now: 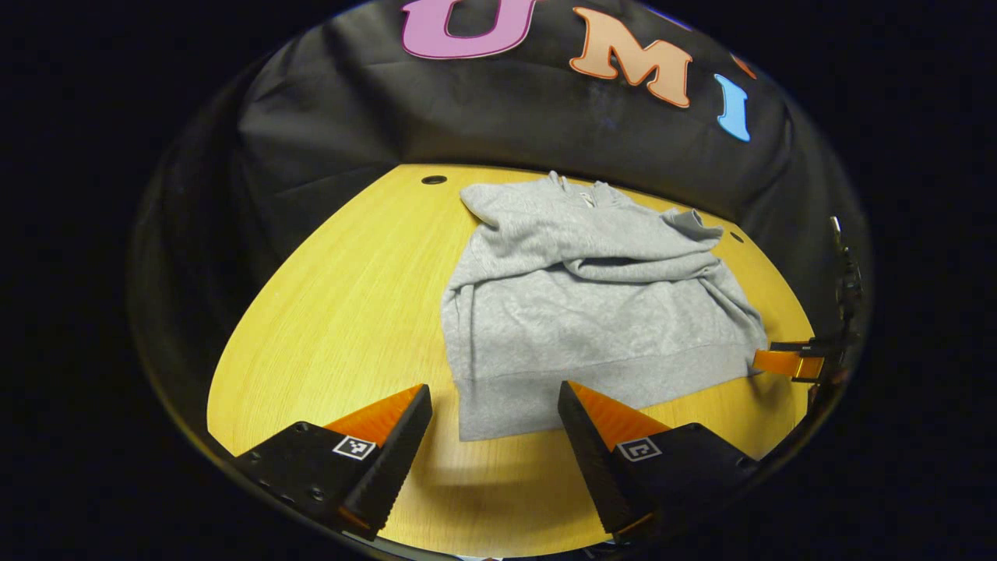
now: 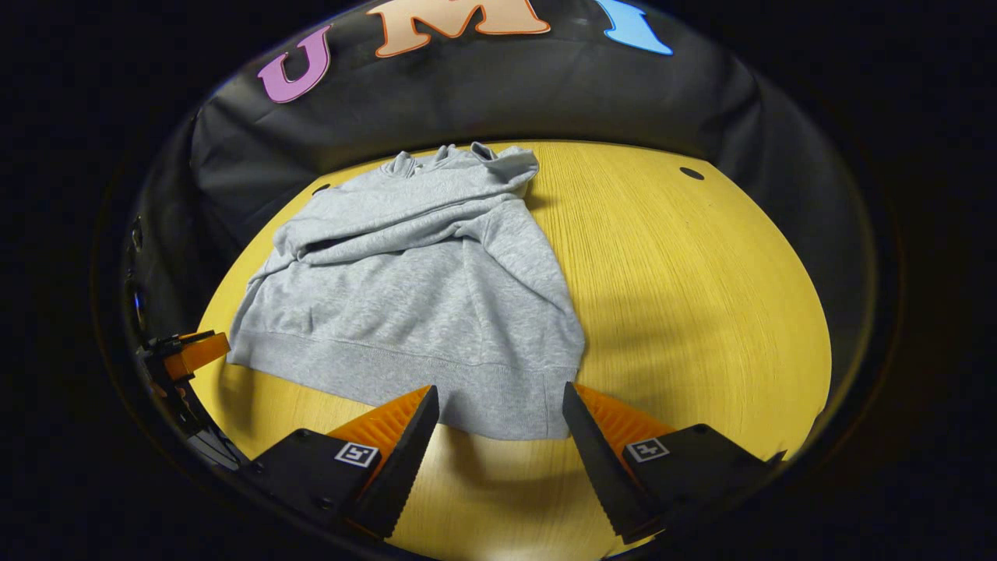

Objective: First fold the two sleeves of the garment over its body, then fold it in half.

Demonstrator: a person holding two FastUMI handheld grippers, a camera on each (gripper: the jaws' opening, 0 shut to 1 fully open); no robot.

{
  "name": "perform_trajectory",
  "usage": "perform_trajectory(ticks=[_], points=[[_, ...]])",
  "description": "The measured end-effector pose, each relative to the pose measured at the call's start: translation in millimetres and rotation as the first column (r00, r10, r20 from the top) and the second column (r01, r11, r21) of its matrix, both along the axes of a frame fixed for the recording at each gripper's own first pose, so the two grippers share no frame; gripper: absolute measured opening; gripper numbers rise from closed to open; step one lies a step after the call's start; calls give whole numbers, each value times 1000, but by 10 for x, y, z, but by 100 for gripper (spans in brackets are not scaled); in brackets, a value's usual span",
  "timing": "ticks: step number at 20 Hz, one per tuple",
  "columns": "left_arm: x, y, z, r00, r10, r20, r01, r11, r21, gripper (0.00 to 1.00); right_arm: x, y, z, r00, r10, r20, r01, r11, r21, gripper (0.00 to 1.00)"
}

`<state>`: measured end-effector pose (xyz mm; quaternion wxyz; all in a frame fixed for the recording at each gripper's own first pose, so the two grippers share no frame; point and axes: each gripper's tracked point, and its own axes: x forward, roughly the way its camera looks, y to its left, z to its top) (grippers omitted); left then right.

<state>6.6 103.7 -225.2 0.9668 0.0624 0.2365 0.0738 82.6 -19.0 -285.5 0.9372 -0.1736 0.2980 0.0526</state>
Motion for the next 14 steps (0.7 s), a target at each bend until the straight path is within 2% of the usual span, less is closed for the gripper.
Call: perform_trajectory(ticks=[2, 4, 5, 7, 9, 11, 13, 14], points=[[36, -59, -44, 1000, -10, 2, 10, 1000, -12, 96, 8, 3, -15, 1000, -6, 14, 6, 1000, -9, 99], [93, -83, -87, 1000, -4, 5, 4, 1000, -16, 96, 12, 9, -35, 1000, -8, 27, 9, 1000, -29, 96], [118, -91, -125, 1000, -1, 2, 1, 1000, -19, 96, 10, 3, -45, 999, -3, 33, 5, 999, -47, 99], [135, -101, -173, 1000, 9, 0, -9, 1000, -11, 96, 19, 21, -55, 999, -2, 49, 5, 997, -78, 99], [129, -109, -222, 1000, 9, -7, -9, 1000, 10, 97, 10, 32, -65, 998, -13, 59, 17, 998, -66, 96], [128, -99, -247, 1000, 13, -10, -12, 999, 33, 97, 30, 10, -90, 998, -24, 60, 27, 998, -55, 98], [138, -113, -256, 1000, 17, 9, -18, 999, 40, 98, 16, 20, -75, 998, -14, 56, 17, 998, -63, 96], [133, -116, -253, 1000, 22, 18, -23, 999, 39, 98, 12, 23, -78, 998, -13, 57, 16, 998, -62, 88]])
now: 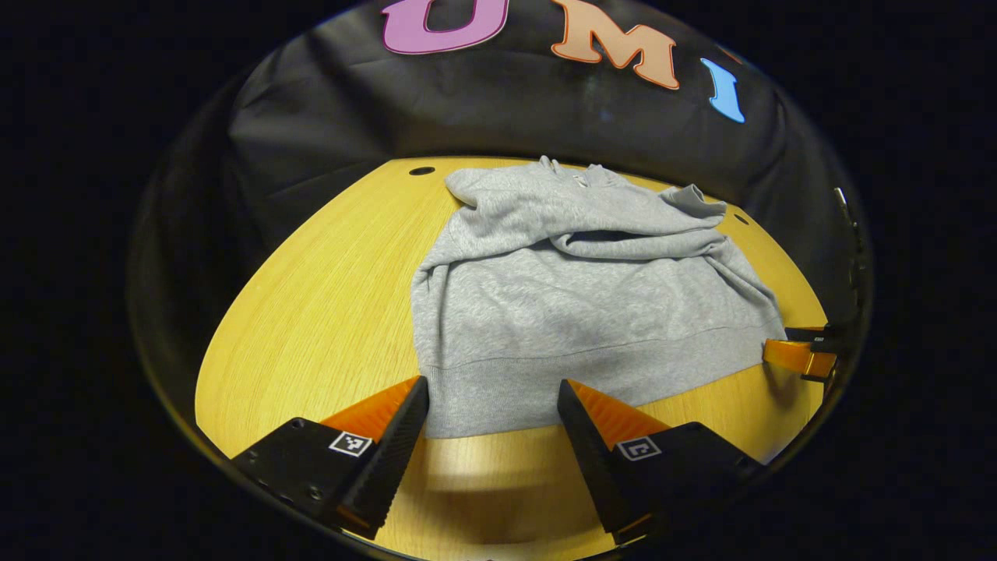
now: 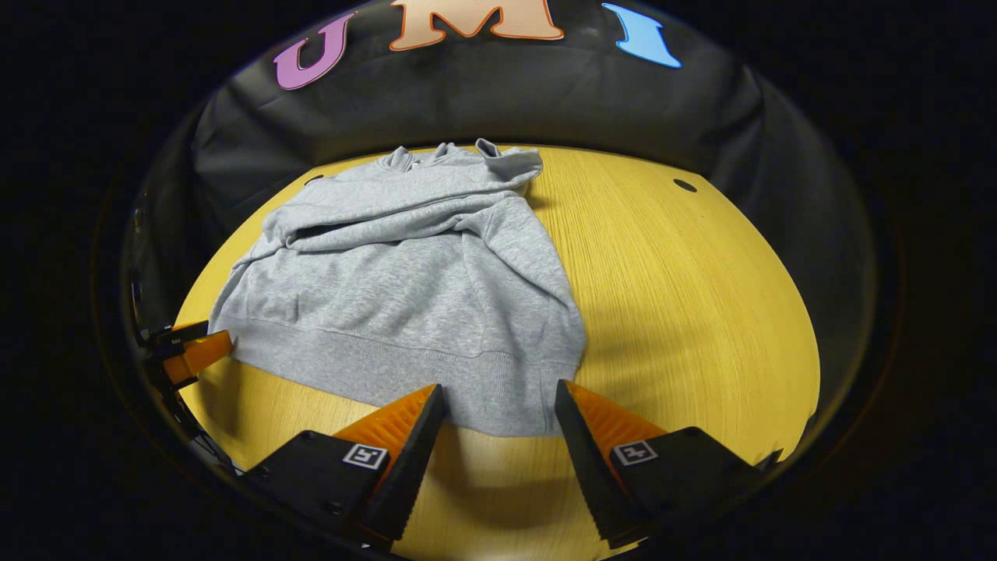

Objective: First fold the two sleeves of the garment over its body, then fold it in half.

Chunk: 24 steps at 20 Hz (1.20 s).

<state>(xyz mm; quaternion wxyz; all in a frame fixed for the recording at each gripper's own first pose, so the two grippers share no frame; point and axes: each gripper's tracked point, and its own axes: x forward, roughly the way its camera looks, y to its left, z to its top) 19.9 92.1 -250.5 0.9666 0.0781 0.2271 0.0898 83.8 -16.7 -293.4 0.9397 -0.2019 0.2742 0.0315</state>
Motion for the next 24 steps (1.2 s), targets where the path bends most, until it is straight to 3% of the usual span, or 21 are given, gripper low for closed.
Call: perform_trajectory(ticks=[1, 2, 3, 4, 6, 8, 9, 10, 11, 14, 19, 24], points=[[3, 7, 0, 1000, 1, 5, -1, 1000, 2, 97, -9, 14, 12, 1000, 3, 5, -3, 1000, 6, 85], [-17, -13, -8, 1000, 2, 7, -2, 1000, -7, 97, -3, 13, 7, 1000, -2, 10, 2, 1000, 10, 73], [21, -20, -7, 1000, 3, 11, -3, 1000, -8, 90, 2, 27, 3, 1000, 4, 11, -4, 1000, 9, 61], [39, -56, -24, 1000, -10, 10, 10, 1000, -11, 88, -18, 48, -5, 1000, 8, 8, -8, 1000, 15, 62], [72, -134, -22, 999, -40, 19, 40, 999, -29, 65, -14, 70, -1, 1000, 0, 11, -1, 999, 40, 31], [100, -219, -26, 998, -59, 27, 61, 996, -66, 41, -7, 73, -24, 1000, -10, 8, 10, 999, 43, 12], [118, -251, -26, 998, -54, 32, 56, 995, -88, 20, 1, 83, -15, 1000, -4, 8, 3, 999, 33, 11], [137, -264, -31, 998, -45, 33, 48, 994, -99, 11, -27, 91, 1, 1000, -5, 7, 5, 1000, 26, 12], [141, -262, -41, 999, -41, 30, 44, 994, -104, 6, -14, 97, -12, 1000, 6, 7, -6, 1000, 14, 6], [153, -267, -35, 999, -31, 25, 33, 994, -101, 1, -15, 111, -30, 1000, 21, -10, -21, 1000, 15, 6], [167, -280, 19, 999, -40, -9, 39, 995, -95, 0, -16, 149, 9, 997, 14, -70, -8, 996, 87, 3], [199, -367, 331, 999, -42, 30, 45, 990, -131, 0, -11, 292, 279, 999, 45, -25, -42, 992, 120, 3]])
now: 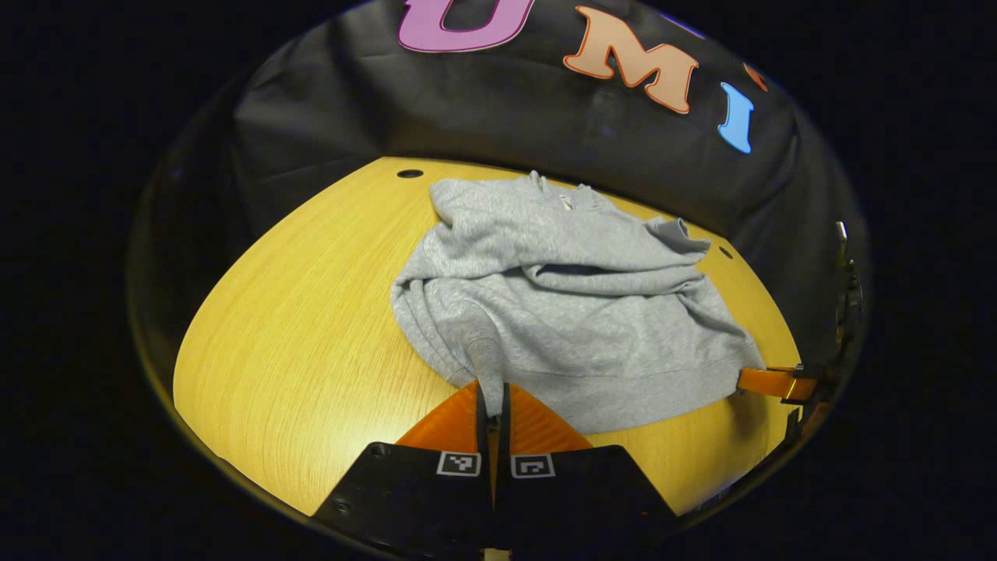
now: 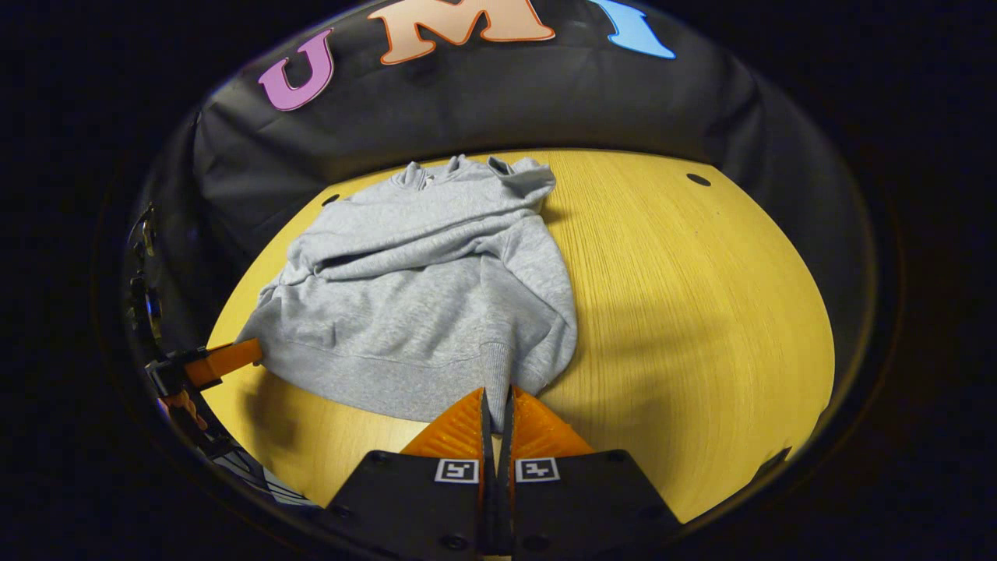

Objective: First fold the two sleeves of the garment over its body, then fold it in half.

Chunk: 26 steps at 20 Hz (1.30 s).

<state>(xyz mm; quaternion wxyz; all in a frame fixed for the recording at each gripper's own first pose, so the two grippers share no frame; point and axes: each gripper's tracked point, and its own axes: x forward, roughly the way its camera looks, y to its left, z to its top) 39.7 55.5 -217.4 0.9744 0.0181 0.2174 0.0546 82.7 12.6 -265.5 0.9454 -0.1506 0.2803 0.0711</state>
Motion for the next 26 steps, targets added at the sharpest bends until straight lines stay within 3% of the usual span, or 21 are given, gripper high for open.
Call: perform_trajectory(ticks=[7, 14, 21, 26], points=[[394, -108, 627, 995, 18, 95, -10, 997, -82, 0, 518, 293, 604, 992, 30, 119, -36, 998, 50, 3], [1017, -130, 1192, 986, 9, 164, -7, 1000, -15, 0, 1259, 617, 984, 986, 36, 162, -50, 995, 87, 3], [1717, 71, 1073, 995, 38, 95, -40, 999, 20, 0, 1849, 660, 754, 998, 21, 62, -26, 996, 85, 2], [2002, 147, 807, 998, 43, 41, -45, 998, 36, 0, 2058, 632, 641, 1000, 18, 19, -21, 991, 130, 3]])
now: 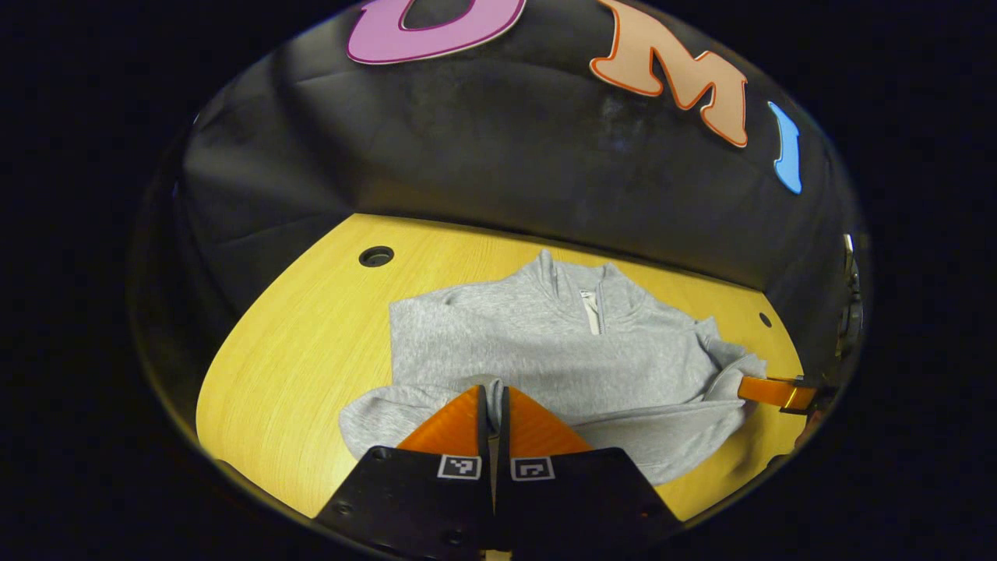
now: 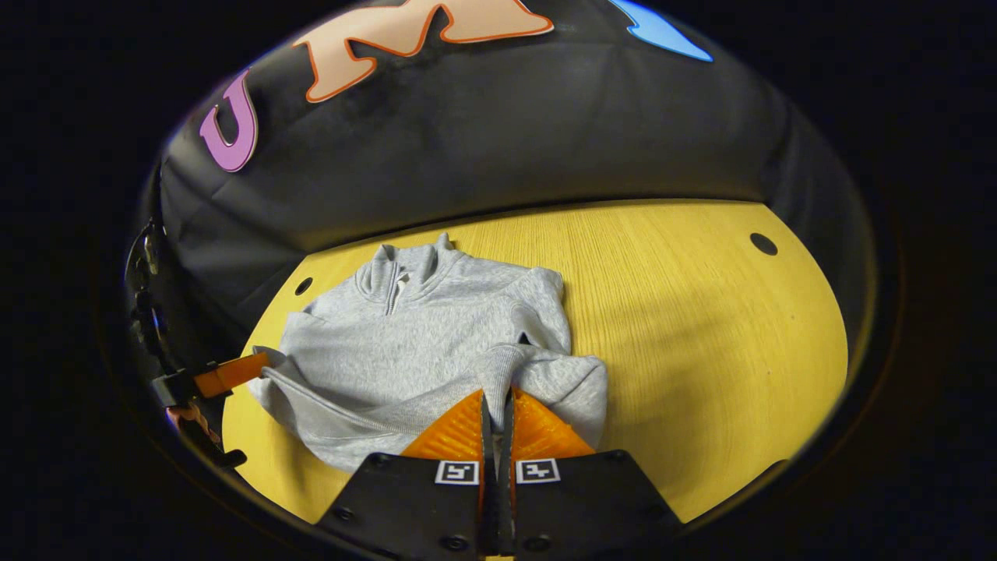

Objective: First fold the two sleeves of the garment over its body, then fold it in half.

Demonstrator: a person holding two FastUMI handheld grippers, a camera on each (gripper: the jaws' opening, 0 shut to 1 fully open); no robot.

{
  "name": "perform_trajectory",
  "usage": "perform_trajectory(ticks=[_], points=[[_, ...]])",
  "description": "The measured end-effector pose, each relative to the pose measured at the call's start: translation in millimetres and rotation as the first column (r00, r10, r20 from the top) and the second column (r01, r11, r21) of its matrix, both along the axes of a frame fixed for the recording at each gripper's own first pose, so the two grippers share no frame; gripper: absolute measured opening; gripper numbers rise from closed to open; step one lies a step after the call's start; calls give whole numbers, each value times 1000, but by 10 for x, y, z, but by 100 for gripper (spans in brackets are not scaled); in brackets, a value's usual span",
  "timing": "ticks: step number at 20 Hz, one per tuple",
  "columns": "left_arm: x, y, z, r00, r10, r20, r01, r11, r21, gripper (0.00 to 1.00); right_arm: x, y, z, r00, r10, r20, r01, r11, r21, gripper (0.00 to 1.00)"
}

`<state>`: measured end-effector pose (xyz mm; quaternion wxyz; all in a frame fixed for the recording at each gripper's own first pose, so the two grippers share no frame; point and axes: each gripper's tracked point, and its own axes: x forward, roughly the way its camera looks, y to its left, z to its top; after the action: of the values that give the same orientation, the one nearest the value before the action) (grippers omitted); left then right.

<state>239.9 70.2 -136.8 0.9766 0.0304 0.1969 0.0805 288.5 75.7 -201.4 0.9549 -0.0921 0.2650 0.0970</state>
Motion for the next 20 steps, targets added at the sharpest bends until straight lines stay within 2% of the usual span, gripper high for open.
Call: perform_trajectory(ticks=[1, 4, 5, 7, 8, 9, 10, 13, 14, 15, 16, 17, 18, 20], points=[[23, -1, -47, 1000, 2, -8, -2, 1000, -5, 0, 23, 12, -28, 1000, 0, -17, 1, 1000, 25, 4], [52, 22, -124, 1000, 6, -25, -6, 1000, -2, 1, 6, 42, 5, 999, 19, -41, -15, 995, 96, 17], [84, 44, -114, 1000, 15, -20, -15, 1000, 5, 6, 9, 49, 15, 999, 26, -41, -21, 994, 103, 19], [87, 33, -92, 1000, 17, 0, -17, 1000, -15, 14, 14, 66, 73, 999, 33, -10, -32, 996, 84, 29], [78, 24, -61, 1000, 15, 14, -15, 999, -33, 19, 19, 85, 124, 999, 39, 17, -40, 997, 73, 38], [66, 8, -45, 1000, 12, 28, -11, 999, -51, 30, 0, 114, 188, 998, 49, 43, -52, 996, 74, 42], [54, 6, -5, 999, 15, 41, -12, 998, -60, 37, -12, 165, 264, 996, 58, 70, -63, 995, 80, 61], [-12, 117, 253, 992, 62, 114, -61, 998, -10, 85, 53, 224, 543, 982, 65, 179, -83, 992, 97, 88], [-78, 137, 397, 987, 70, 147, -72, 997, 11, 90, 61, 217, 664, 973, 58, 223, -81, 992, 96, 99], [-85, 143, 504, 981, 68, 180, -74, 997, 26, 92, 44, 207, 786, 964, 50, 261, -78, 992, 98, 99], [-121, 140, 637, 975, 61, 215, -72, 996, 43, 94, 22, 219, 888, 956, 49, 291, -82, 991, 104, 94], [-151, 121, 737, 970, 54, 237, -70, 996, 60, 96, -21, 219, 967, 949, 47, 311, -85, 990, 110, 98], [-210, 102, 824, 966, 47, 254, -68, 995, 74, 94, -78, 224, 1039, 945, 50, 324, -91, 989, 113, 98], [-359, 58, 985, 960, 33, 278, -61, 994, 93, 94, -226, 223, 1153, 937, 63, 344, -102, 990, 97, 98]])
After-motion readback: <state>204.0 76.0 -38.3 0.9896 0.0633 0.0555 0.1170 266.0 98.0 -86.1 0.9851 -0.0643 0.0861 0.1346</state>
